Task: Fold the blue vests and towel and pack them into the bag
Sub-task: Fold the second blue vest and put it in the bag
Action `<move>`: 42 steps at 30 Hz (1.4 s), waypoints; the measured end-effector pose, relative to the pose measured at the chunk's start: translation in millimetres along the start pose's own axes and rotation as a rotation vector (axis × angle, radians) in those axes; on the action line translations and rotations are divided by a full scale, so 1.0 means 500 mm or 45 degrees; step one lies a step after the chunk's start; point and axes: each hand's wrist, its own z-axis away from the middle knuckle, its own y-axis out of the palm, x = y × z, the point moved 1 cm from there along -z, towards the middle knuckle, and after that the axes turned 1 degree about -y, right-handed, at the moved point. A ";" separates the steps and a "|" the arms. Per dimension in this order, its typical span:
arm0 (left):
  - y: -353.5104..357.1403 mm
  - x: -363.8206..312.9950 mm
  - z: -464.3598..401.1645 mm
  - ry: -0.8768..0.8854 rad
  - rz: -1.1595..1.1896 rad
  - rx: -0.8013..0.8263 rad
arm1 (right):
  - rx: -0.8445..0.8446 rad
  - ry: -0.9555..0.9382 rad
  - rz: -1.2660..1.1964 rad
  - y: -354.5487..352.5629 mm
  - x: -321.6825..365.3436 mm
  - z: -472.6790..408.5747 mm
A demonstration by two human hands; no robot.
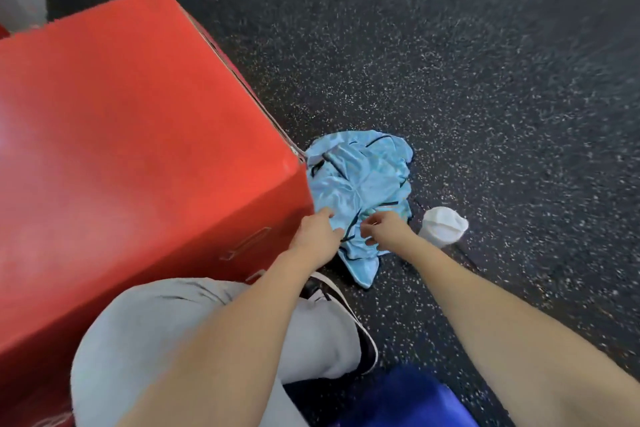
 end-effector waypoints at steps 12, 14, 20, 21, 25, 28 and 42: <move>0.082 0.042 -0.098 -0.109 0.044 0.046 | 0.039 0.194 -0.088 0.094 -0.059 -0.148; 0.086 0.045 -0.103 -0.112 0.046 0.049 | 0.039 0.221 -0.153 0.106 -0.065 -0.157; 0.078 0.048 -0.098 -0.077 0.012 0.060 | -0.005 0.252 -0.402 0.099 -0.055 -0.146; 0.075 0.046 -0.094 -0.073 0.013 0.059 | -0.003 0.257 -0.422 0.094 -0.051 -0.139; 0.055 0.029 -0.062 -0.059 0.015 0.045 | -0.005 0.212 -0.462 0.056 -0.028 -0.099; 0.027 0.001 -0.032 -0.009 0.013 -0.001 | -0.061 0.094 -0.423 0.010 0.011 -0.052; -0.213 -0.161 0.174 0.413 0.112 -0.378 | -0.244 -0.519 -0.494 -0.226 0.357 0.264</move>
